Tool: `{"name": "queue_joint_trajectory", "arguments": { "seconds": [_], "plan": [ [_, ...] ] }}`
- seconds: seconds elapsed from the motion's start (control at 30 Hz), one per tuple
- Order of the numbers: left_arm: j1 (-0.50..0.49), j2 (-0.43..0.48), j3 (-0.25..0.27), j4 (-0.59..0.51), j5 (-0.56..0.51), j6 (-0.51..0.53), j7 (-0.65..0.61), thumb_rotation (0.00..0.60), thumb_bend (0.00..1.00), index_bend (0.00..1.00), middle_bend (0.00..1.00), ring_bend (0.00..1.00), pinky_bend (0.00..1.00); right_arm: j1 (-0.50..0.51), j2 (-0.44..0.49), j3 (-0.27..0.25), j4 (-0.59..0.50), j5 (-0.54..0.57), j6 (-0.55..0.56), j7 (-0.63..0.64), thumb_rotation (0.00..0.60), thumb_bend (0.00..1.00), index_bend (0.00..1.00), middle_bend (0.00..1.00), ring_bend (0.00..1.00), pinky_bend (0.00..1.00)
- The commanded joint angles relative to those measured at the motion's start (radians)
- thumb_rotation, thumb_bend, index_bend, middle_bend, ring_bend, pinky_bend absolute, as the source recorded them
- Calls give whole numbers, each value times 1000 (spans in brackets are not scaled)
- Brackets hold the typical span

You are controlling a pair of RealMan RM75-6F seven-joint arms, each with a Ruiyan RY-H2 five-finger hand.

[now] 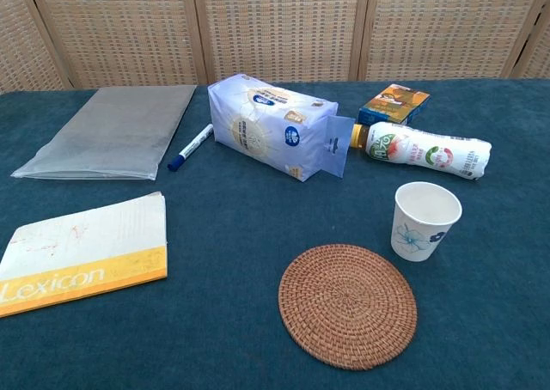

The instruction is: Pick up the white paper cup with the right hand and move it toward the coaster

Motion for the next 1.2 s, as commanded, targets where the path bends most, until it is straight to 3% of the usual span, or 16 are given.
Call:
{"name": "queue_joint_trajectory", "arguments": {
  "seconds": [0.03, 0.3, 0.4, 0.5, 0.77, 1.2],
  "plan": [
    [0, 0, 1, 0, -1, -3, -1, 600, 0, 0, 0, 0, 0, 1, -2, -1, 1, 0, -2, -2, 600, 0, 48, 0, 0, 0],
    [-8, -1, 1, -5, -5, -18, 6, 600, 0, 0, 0, 0, 0, 8, -9, -4, 5, -4, -15, 7, 600, 0, 50, 0, 0, 0],
    [-9, -3, 0, -6, -7, -19, 5, 600, 0, 0, 0, 0, 0, 38, -10, -4, 0, -21, -58, 69, 600, 0, 50, 0, 0, 0],
    [-12, -4, -1, -12, -7, -21, 15, 600, 0, 0, 0, 0, 0, 158, -30, -1, 30, -103, -203, 168, 600, 0, 50, 0, 0, 0],
    [-13, -7, -5, -17, -24, -24, 31, 600, 0, 0, 0, 0, 0, 328, -62, 0, 54, -141, -420, 330, 600, 0, 47, 7, 0, 0],
    [-30, -5, -17, -4, -72, -68, 13, 600, 0, 0, 0, 0, 0, 503, -177, 47, 85, -11, -652, 209, 600, 0, 69, 37, 3, 0]
  ]
}}
